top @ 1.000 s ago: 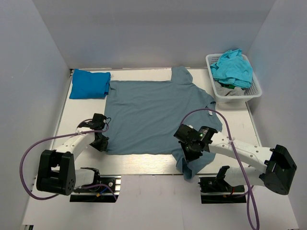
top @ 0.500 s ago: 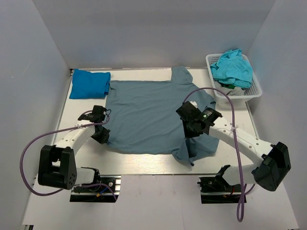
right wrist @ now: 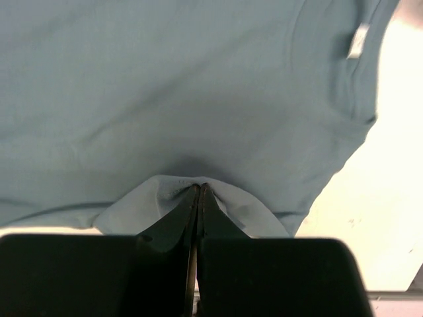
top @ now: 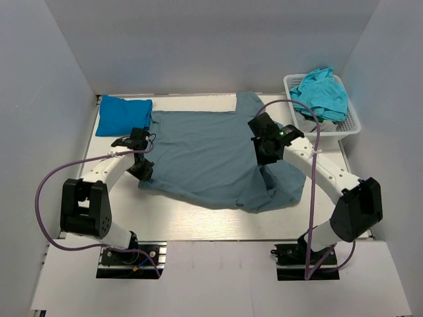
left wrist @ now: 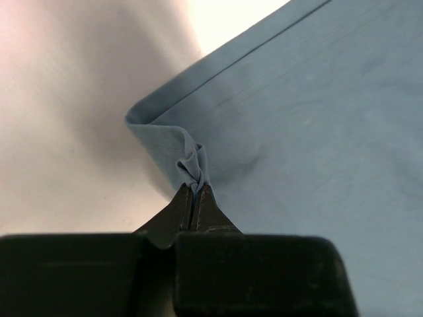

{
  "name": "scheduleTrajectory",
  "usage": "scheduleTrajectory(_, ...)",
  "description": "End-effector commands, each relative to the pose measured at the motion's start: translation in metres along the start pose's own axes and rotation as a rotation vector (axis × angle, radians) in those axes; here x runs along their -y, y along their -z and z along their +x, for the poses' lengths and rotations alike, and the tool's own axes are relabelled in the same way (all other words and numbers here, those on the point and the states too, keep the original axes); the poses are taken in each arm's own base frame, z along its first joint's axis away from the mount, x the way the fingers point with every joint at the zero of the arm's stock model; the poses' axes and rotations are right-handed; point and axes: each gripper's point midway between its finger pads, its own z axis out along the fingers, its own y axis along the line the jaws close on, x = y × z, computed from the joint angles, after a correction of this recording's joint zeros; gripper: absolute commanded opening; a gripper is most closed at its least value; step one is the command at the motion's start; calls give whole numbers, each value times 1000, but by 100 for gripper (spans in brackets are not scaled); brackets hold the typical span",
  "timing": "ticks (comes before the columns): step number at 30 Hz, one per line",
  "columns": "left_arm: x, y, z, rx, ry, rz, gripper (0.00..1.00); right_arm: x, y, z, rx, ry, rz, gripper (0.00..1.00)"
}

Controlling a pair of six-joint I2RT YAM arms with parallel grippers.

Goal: Fold and stack the t-shirts
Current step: Fold the flattened tshirt in 1/3 of the way

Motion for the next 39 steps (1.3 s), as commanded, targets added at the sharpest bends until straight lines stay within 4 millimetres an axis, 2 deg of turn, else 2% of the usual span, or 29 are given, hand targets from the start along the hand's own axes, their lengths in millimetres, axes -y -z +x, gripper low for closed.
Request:
scheduleTrajectory(1, 3, 7, -22, 60, 24, -11, 0, 6, 4, -43, 98, 7, 0, 0)
scheduleTrajectory(5, 11, 9, -40, 84, 72, 16, 0, 17, -6, -61, 96, 12, 20, 0)
scheduleTrajectory(6, 13, 6, -40, 84, 72, 16, 0, 21, -3, -71, 117, 1, 25, 0)
scheduleTrajectory(8, 22, 5, -49, 97, 77, 33, 0, 25, -14, -75, 94, 10, 43, 0)
scheduleTrajectory(11, 33, -7, -56, 69, 73, 17, 0, 33, -24, -95, 91, -12, 67, 0)
scheduleTrajectory(13, 45, -10, -64, 63, 73, 23, 0, 44, -30, -99, 82, -33, 101, 0)
scheduleTrajectory(14, 46, -21, -63, 47, 66, -4, 0, 45, -41, -101, 71, -35, 113, 0)
scheduleTrajectory(15, 49, -24, -62, 35, 54, -4, 0, 51, -36, -117, 112, -51, 116, 0)
scheduleTrajectory(16, 58, -24, -65, 32, 56, 9, 0, 54, -38, -124, 123, -63, 114, 0)
scheduleTrajectory(17, 60, -27, -69, 32, 64, 5, 0, 55, -44, -138, 138, -76, 112, 0)
scheduleTrajectory(18, 61, -34, -68, 23, 60, -10, 0, 52, -46, -144, 141, -71, 92, 0)
scheduleTrajectory(19, 68, -33, -73, 30, 63, 1, 0, 55, -58, -144, 117, -70, 101, 0)
scheduleTrajectory(20, 69, -35, -76, 40, 63, -5, 0, 55, -59, -159, 138, -79, 95, 0)
scheduleTrajectory(22, 72, -39, -84, 48, 71, -18, 0, 54, -75, -158, 106, -66, 96, 0)
scheduleTrajectory(23, 75, -39, -87, 58, 72, -19, 0, 56, -81, -167, 112, -71, 93, 0)
scheduleTrajectory(24, 78, -35, -92, 72, 75, -14, 4, 55, -88, -168, 106, -72, 93, 0)
scheduleTrajectory(26, 83, -43, -99, 77, 73, -11, 26, 60, -90, -182, 137, -81, 100, 0)
scheduleTrajectory(27, 93, -40, -104, 82, 67, 17, 34, 57, -100, -184, 135, -75, 95, 0)
scheduleTrajectory(28, 98, -40, -106, 78, 53, 27, 54, 60, -101, -191, 151, -60, 97, 0)
scheduleTrajectory(29, 99, -45, -106, 71, 38, 16, 59, 60, -97, -202, 179, -58, 93, 0)
scheduleTrajectory(30, 107, -40, -112, 80, 28, 29, 63, 59, -112, -200, 153, -46, 97, 19)
scheduleTrajectory(31, 105, -40, -111, 70, 12, 12, 71, 61, -110, -207, 170, -28, 107, 30)
scheduleTrajectory(32, 109, -33, -116, 76, 15, 22, 74, 61, -110, -213, 174, -32, 111, 55)
scheduleTrajectory(33, 106, -35, -116, 75, 11, 2, 82, 59, -114, -211, 160, -28, 115, 90)
scheduleTrajectory(34, 98, -35, -115, 77, -3, -29, 85, 65, -108, -216, 172, -37, 133, 90)
scheduleTrajectory(35, 97, -26, -120, 96, 0, -28, 100, 64, -107, -210, 157, -40, 135, 90)
scheduleTrajectory(36, 95, -21, -122, 110, 1, -33, 100, 64, -104, -208, 155, -49, 134, 90)
scheduleTrajectory(37, 92, -9, -124, 116, 4, -23, 100, 66, -87, -206, 176, -60, 131, 90)
scheduleTrajectory(39, 94, 7, -129, 135, 13, 5, 100, 62, -86, -189, 149, -84, 104, 90)
